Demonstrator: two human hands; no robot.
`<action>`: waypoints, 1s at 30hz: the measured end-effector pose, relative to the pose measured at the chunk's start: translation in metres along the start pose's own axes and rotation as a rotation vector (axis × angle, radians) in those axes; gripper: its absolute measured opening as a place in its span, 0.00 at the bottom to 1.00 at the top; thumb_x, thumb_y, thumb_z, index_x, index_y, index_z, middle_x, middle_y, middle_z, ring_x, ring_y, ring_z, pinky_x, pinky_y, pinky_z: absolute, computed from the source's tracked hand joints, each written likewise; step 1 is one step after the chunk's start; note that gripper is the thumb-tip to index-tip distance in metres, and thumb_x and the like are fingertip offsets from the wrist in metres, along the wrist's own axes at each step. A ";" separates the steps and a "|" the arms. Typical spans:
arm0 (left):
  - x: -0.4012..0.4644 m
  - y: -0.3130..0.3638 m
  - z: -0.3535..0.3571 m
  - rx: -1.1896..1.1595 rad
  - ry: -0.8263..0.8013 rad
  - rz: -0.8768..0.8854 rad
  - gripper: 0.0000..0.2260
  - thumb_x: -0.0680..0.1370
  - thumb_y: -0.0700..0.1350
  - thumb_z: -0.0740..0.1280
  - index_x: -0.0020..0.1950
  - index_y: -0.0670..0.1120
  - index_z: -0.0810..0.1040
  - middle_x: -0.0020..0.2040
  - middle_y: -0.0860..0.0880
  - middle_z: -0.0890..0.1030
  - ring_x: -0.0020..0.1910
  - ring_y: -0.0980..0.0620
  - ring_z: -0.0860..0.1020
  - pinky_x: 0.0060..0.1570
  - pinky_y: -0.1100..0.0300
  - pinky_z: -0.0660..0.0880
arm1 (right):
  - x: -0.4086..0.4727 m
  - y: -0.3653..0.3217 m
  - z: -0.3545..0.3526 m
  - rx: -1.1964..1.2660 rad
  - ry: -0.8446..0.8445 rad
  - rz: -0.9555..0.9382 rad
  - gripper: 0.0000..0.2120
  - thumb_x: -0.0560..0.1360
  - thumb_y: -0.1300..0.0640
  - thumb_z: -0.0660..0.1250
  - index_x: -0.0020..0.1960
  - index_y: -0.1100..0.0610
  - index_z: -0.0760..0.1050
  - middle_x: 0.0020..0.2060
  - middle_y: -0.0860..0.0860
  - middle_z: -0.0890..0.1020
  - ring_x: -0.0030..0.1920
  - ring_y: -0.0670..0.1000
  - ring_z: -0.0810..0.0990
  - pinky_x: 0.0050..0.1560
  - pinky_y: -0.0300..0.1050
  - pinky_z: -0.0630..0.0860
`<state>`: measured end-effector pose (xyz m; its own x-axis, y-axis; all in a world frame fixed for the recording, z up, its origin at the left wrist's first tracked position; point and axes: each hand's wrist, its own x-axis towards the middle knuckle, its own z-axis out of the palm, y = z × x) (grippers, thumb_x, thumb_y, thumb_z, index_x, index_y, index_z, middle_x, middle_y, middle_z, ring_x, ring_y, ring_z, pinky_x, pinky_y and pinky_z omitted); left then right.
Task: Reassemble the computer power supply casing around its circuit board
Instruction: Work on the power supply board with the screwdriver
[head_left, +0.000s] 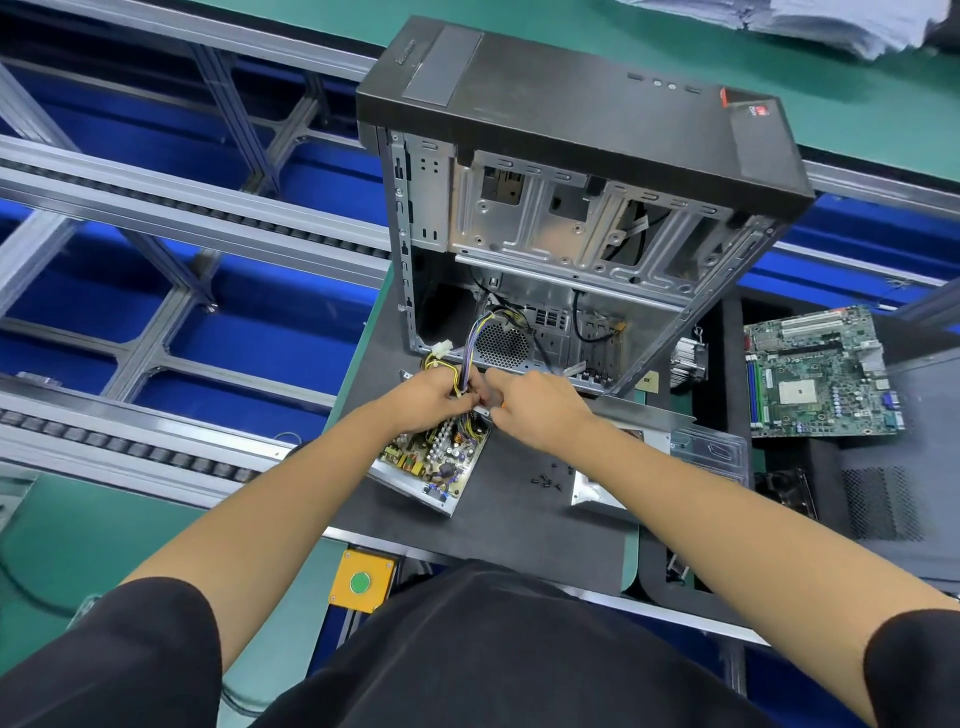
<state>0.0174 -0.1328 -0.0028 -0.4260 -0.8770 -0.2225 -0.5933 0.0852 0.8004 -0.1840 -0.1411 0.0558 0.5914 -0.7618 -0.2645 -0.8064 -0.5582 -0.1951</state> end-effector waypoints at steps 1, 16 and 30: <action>0.000 0.000 0.000 -0.002 -0.002 0.006 0.08 0.82 0.42 0.66 0.55 0.56 0.79 0.48 0.60 0.83 0.48 0.61 0.79 0.52 0.66 0.74 | 0.000 0.000 0.001 -0.011 0.000 0.008 0.06 0.77 0.51 0.60 0.51 0.43 0.63 0.41 0.53 0.80 0.44 0.59 0.80 0.41 0.50 0.71; -0.003 0.001 -0.003 0.056 -0.027 -0.021 0.05 0.82 0.51 0.68 0.49 0.62 0.79 0.39 0.63 0.80 0.39 0.67 0.76 0.42 0.69 0.71 | 0.015 -0.003 -0.017 -0.135 -0.030 -0.309 0.11 0.76 0.57 0.66 0.55 0.52 0.67 0.43 0.46 0.67 0.38 0.52 0.68 0.36 0.48 0.66; -0.003 -0.003 -0.003 0.082 -0.035 0.010 0.04 0.82 0.45 0.67 0.56 0.50 0.81 0.46 0.57 0.82 0.45 0.63 0.77 0.45 0.70 0.69 | 0.020 -0.002 -0.022 -0.145 -0.128 -0.365 0.19 0.75 0.58 0.64 0.56 0.43 0.57 0.51 0.53 0.69 0.35 0.57 0.71 0.32 0.49 0.64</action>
<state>0.0219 -0.1321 -0.0026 -0.4547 -0.8589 -0.2356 -0.6426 0.1332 0.7546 -0.1705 -0.1622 0.0715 0.8264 -0.4633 -0.3200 -0.5302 -0.8316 -0.1651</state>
